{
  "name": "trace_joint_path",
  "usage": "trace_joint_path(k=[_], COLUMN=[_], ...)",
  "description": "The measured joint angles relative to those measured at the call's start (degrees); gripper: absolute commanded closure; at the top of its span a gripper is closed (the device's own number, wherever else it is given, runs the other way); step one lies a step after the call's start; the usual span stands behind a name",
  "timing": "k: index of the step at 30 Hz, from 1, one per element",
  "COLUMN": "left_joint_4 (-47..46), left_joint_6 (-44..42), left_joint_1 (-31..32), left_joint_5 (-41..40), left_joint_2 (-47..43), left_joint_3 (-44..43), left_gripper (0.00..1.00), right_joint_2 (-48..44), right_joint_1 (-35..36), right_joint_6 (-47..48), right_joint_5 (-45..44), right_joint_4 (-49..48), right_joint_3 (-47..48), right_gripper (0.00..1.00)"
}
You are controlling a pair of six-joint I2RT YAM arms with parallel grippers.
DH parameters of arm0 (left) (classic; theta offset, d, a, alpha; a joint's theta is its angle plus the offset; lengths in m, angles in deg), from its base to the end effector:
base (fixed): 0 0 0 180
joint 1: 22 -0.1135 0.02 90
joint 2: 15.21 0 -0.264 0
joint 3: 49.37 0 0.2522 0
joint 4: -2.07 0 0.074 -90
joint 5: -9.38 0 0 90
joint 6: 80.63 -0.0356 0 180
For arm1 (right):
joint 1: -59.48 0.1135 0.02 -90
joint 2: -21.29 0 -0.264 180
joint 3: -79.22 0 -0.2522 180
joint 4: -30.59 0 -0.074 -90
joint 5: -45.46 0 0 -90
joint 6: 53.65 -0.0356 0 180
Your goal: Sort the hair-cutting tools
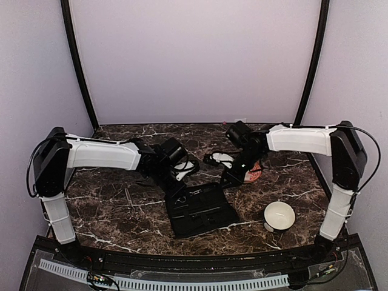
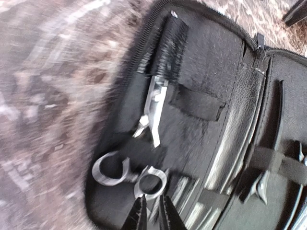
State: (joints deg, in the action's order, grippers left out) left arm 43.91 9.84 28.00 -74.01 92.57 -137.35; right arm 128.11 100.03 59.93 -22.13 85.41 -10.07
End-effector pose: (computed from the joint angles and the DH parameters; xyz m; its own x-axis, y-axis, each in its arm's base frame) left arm 0.2475 -0.3013 0.1832 -0.5722 0.6692 -0.4742 0.7914 0.6021 -0.1052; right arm 0.2751 0.2532 0.1952 -0.3799 -0.8117 -0.4436 -0.9248 0.3238 0.1995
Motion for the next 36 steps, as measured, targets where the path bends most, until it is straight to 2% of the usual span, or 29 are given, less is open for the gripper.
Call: trace_joint_path(k=[6, 7, 8, 9, 10, 11, 13, 14, 15, 16, 19, 23, 30, 33, 36], left_joint_4=[2.89, 2.86, 2.78, 2.73, 2.34, 1.92, 0.87, 0.37, -0.13, -0.37, -0.46, 2.25, 10.36, 18.34, 23.69], left_joint_6=[-1.01, -1.2, -1.33, -1.36, -1.51, -1.51, 0.33, 1.49, 3.58, 4.72, 7.37, 12.13, 24.09, 34.07, 40.35], left_joint_1=[0.02, 0.02, 0.02, 0.02, 0.02, 0.02, 0.02, 0.07, 0.02, -0.28, -2.64, -5.77, -6.14, -7.26, -8.39], left_joint_5=[-7.65, -9.38, -11.65, -12.46, -14.34, -16.37, -22.93, -26.56, -31.65, -35.12, -42.82, -47.54, -46.12, -45.0, -43.36], left_joint_2=[-10.43, -12.98, -16.35, -17.7, -20.17, -22.6, -27.36, -29.22, -31.39, -32.68, -34.84, -33.7, -33.33, -31.78, -28.89], left_joint_3=[-0.02, -0.02, -0.07, -0.13, -0.13, -0.13, -0.11, -0.11, -0.04, 0.02, 0.59, 2.69, 9.38, 9.03, 9.22], left_gripper=[0.85, 0.79, 0.63, 0.2, 0.04, 0.01, 0.01, 0.01, 0.01, 0.01, 0.01, 0.01, 0.01, 0.02, 0.1], right_joint_2=[-8.48, -9.9, -11.08, -12.35, -13.73, -15.04, -17.9, -19.52, -21.62, -22.69, -27.98, -29.9, -25.09, -26.32, -27.65], right_joint_1=[-1.81, -2.19, -2.4, -2.62, -2.82, -2.99, -3.17, -3.21, -3.23, -3.32, -3.56, -3.56, -3.39, -3.26, -3.15], right_joint_6=[1.25, 1.49, 1.64, 1.86, 1.95, 2.01, 2.14, 2.23, 2.49, 1.99, 1.75, 0.26, -1.2, -1.57, -1.86], right_joint_5=[-0.68, -1.29, -1.88, -2.6, -3.45, -4.26, -5.79, -6.49, -7.5, -7.96, -10.58, -16.39, -24.7, -23.21, -19.23], right_joint_4=[3.08, 3.37, 3.52, 3.65, 3.67, 3.63, 3.5, 3.37, 2.91, 2.69, -0.44, -2.58, -2.45, -3.19, -3.82], right_joint_3=[3.56, 3.98, 4.24, 4.48, 4.68, 4.74, 4.74, 4.74, 4.72, 4.72, 2.82, 0.31, -2.64, -4.37, -5.86], right_gripper=[0.74, 0.74, 0.73, 0.72, 0.71, 0.7, 0.63, 0.55, 0.25, 0.02, 0.01, 0.01, 0.01, 0.01, 0.01])
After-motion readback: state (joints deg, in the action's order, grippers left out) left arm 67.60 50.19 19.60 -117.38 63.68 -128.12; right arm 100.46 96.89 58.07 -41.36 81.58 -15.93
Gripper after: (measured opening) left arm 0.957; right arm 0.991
